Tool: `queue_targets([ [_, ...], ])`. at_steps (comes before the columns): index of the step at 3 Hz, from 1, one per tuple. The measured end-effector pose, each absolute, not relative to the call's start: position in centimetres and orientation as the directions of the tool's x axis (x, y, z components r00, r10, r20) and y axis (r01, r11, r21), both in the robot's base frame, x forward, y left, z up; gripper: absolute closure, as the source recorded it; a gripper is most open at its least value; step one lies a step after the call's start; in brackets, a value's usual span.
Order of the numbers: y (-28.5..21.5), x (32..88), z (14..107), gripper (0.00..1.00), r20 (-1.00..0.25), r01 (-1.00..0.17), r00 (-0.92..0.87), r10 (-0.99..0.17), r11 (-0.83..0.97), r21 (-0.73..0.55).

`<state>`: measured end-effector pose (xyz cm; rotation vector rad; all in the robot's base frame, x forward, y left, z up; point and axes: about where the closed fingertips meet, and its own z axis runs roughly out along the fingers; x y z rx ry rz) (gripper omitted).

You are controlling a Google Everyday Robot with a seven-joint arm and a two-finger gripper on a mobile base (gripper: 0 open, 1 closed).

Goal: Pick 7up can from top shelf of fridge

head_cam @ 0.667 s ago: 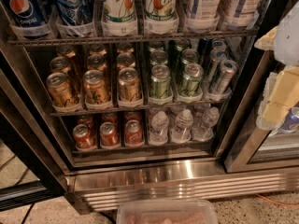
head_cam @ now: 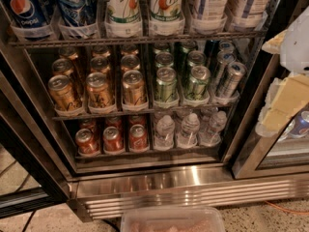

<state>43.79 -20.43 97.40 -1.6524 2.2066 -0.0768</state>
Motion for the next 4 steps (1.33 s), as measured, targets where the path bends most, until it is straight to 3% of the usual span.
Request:
queue_targets([
  [2, -15.2, 44.0, 99.3, 0.00, -0.541, -0.795, -0.232, -0.809, 0.478, -0.373],
  [4, -12.3, 45.0, 102.8, 0.00, -0.728, -0.765, -0.179, -0.662, 0.558, -0.320],
])
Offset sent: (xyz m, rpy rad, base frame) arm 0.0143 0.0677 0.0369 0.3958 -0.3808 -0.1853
